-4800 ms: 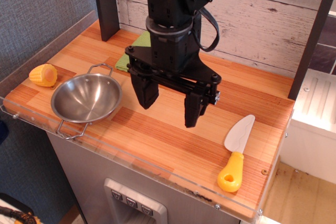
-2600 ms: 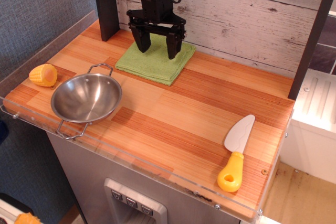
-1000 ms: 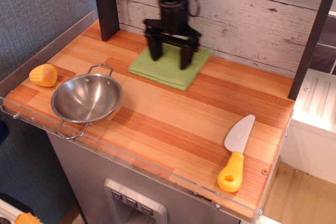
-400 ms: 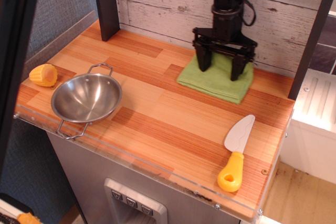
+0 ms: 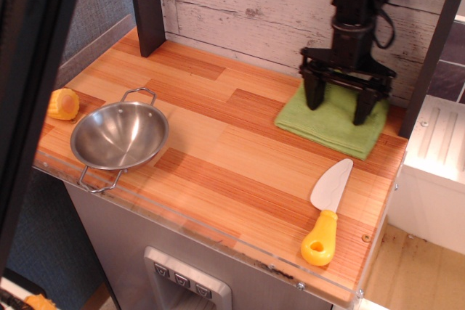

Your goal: Move the towel to top right of table

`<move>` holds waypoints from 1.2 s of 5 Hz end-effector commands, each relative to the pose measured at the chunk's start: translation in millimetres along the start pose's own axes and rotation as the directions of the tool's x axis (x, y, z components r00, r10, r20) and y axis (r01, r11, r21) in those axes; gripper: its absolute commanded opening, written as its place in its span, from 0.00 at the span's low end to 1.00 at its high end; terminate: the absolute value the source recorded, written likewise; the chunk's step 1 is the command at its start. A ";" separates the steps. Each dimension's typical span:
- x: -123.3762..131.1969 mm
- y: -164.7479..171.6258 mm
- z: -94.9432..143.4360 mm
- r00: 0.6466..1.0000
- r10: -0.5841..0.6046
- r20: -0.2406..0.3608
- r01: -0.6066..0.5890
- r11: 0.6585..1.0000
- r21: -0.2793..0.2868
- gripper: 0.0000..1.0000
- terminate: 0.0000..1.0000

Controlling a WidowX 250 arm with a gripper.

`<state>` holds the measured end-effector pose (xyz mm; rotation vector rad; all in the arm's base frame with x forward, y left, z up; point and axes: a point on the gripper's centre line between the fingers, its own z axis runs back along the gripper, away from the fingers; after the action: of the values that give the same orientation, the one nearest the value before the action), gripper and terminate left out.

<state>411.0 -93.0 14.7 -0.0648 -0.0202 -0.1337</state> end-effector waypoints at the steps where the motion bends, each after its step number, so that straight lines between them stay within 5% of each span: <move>1: -15.0 7.8 19.6 0.998 0.052 0.027 -0.053 0.998 0.045 1.00 0.00; 3: -20.9 13.5 24.6 0.998 0.058 0.024 -0.059 0.996 0.064 1.00 0.00; 5: -7.5 7.7 70.2 0.990 -0.029 0.135 0.019 0.997 0.081 1.00 0.00; 6: -29.5 3.3 102.6 0.987 -0.026 0.158 0.010 0.995 0.100 1.00 0.00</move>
<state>379.7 -77.3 93.0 0.0319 -0.1171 -0.1421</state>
